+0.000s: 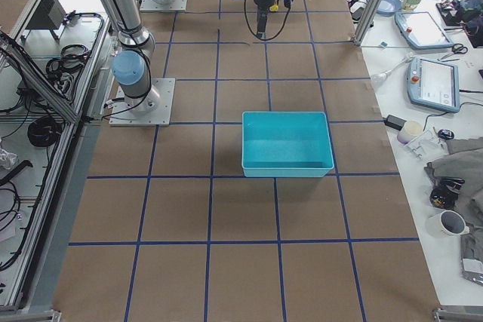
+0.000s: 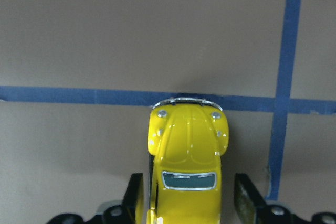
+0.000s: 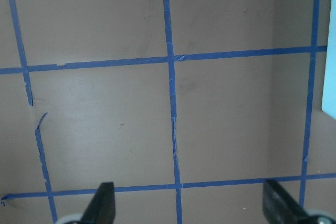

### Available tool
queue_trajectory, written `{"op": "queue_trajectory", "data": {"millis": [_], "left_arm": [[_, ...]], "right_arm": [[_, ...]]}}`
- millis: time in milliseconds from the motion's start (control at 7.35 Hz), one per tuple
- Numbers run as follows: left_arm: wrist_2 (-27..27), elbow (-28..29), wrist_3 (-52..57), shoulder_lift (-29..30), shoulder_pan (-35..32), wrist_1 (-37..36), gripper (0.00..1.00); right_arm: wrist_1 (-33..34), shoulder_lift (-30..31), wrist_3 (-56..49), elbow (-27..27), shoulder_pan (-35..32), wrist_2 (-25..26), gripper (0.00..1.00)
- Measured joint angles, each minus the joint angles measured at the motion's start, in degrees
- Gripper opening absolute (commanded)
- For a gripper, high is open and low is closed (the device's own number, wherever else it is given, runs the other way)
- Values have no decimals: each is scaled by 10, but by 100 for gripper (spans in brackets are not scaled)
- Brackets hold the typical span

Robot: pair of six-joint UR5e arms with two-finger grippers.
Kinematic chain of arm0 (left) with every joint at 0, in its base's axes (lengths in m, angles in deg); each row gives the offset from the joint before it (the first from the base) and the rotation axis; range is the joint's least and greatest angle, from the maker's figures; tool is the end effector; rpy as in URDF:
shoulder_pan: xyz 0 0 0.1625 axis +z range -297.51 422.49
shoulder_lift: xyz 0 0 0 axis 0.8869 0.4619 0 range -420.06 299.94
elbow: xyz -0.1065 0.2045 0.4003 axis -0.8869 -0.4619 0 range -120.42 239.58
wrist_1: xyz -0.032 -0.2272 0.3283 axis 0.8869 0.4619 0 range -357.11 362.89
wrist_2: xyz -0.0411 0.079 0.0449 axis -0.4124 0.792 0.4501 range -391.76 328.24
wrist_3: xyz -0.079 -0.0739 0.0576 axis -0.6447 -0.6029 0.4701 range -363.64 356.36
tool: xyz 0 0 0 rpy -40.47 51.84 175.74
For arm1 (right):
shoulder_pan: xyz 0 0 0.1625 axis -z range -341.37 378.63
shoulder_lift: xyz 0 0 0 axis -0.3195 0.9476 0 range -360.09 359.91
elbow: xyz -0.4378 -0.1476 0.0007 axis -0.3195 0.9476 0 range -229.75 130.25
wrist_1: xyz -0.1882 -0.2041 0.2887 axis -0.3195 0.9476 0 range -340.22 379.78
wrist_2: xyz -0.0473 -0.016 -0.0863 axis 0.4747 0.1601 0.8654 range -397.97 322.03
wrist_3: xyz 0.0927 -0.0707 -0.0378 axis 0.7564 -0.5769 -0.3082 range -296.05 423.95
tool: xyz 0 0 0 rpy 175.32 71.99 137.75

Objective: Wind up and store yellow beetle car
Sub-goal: 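Drag the car backward along the table away from the blue bin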

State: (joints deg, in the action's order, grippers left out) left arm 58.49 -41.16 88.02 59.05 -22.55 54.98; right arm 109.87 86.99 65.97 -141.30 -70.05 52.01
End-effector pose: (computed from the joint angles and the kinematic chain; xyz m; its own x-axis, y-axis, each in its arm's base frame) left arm -0.0795 -0.6194 0.1983 -0.0576 0.9978 0.0341 0.9983 0.0575 0.0034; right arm 0.1220 -0.4932 0.4647 -0.9983 0.0581 0.0022 0.0581 0.9954 0.0763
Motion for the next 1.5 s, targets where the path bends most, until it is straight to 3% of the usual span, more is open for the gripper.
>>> {"op": "queue_trajectory", "data": {"millis": [680, 1497], "left_arm": [[1, -4, 33, -1, 42, -6, 32], [-3, -28, 122, 1, 88, -62, 32]], "right_arm": [[0, 0, 0, 0, 0, 0, 100], [0, 1, 0, -1, 0, 0, 100]]}}
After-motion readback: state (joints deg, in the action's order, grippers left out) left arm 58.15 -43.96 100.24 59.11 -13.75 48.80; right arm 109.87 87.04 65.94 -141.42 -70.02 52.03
